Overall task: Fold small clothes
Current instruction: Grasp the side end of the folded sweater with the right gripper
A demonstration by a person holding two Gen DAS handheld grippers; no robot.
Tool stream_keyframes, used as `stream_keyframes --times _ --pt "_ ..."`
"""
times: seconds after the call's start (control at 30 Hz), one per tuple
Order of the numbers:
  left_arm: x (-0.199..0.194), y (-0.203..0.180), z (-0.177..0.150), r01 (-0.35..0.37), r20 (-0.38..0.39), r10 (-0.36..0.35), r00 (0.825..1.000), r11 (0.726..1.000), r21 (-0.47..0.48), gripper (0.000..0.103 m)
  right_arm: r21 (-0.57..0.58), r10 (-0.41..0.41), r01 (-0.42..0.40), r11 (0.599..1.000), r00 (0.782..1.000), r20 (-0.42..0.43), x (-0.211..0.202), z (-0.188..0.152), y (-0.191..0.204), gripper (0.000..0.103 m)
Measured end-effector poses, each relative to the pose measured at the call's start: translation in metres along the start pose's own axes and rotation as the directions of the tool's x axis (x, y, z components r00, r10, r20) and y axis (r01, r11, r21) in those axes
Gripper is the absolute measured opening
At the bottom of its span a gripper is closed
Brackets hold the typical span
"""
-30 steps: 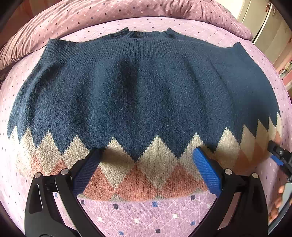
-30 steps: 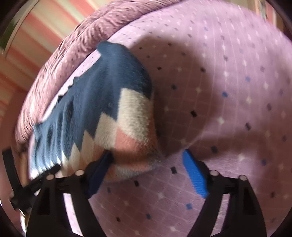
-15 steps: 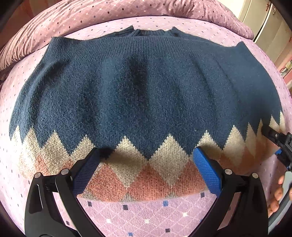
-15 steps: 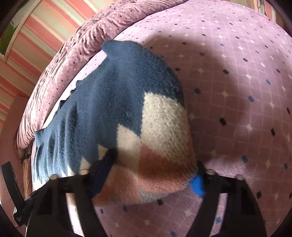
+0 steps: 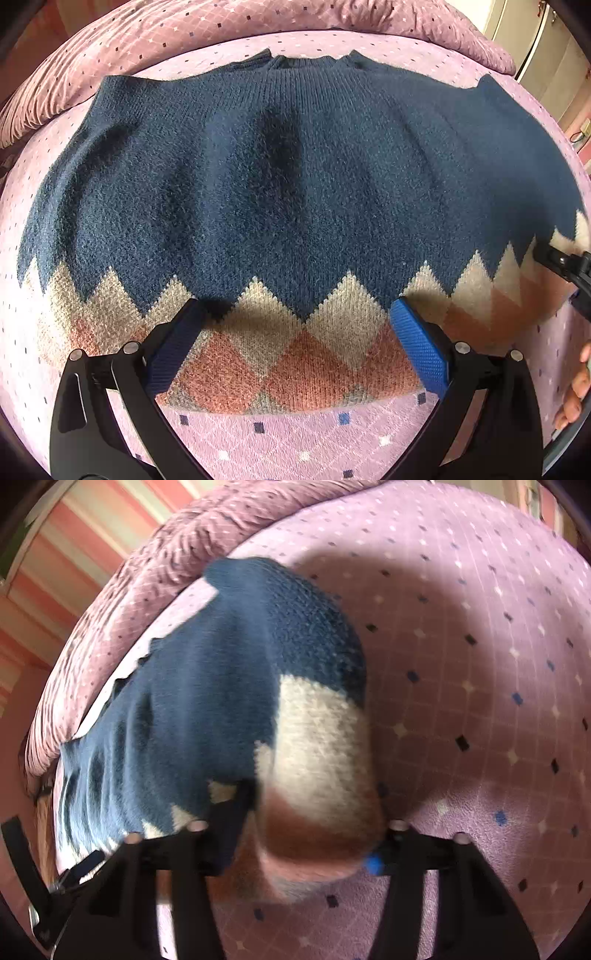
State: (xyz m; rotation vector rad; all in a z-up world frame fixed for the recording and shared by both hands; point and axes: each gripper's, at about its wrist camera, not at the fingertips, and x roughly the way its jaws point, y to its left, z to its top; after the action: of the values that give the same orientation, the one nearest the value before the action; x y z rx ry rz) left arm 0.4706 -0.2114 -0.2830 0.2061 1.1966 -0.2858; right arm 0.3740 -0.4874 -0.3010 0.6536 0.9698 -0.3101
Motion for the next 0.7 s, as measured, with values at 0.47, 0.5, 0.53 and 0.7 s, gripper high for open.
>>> stream_keyframes --times 0.47,0.5,0.53,0.7 --pt "-0.010 0.009 -0.001 0.009 0.008 -0.009 1.000 1.000 -0.005 0.100 -0.121 -0.039 0.051 0.991 0.994 0.102 -0.035 0.000 0.026 0.029" --pt "-0.010 0.012 -0.001 0.014 0.004 -0.013 1.000 1.000 -0.011 0.100 -0.119 -0.044 0.056 0.991 0.994 0.100 -0.034 -0.001 0.026 0.029" --pt "-0.011 0.014 -0.001 0.014 0.003 -0.014 1.000 1.000 -0.015 0.100 -0.117 -0.048 0.060 0.991 0.994 0.101 -0.034 -0.001 0.025 0.029" --pt "-0.011 0.023 -0.001 0.012 0.001 -0.012 1.000 1.000 -0.010 0.100 -0.074 -0.047 0.053 0.996 0.996 0.082 -0.027 -0.001 0.019 0.029"
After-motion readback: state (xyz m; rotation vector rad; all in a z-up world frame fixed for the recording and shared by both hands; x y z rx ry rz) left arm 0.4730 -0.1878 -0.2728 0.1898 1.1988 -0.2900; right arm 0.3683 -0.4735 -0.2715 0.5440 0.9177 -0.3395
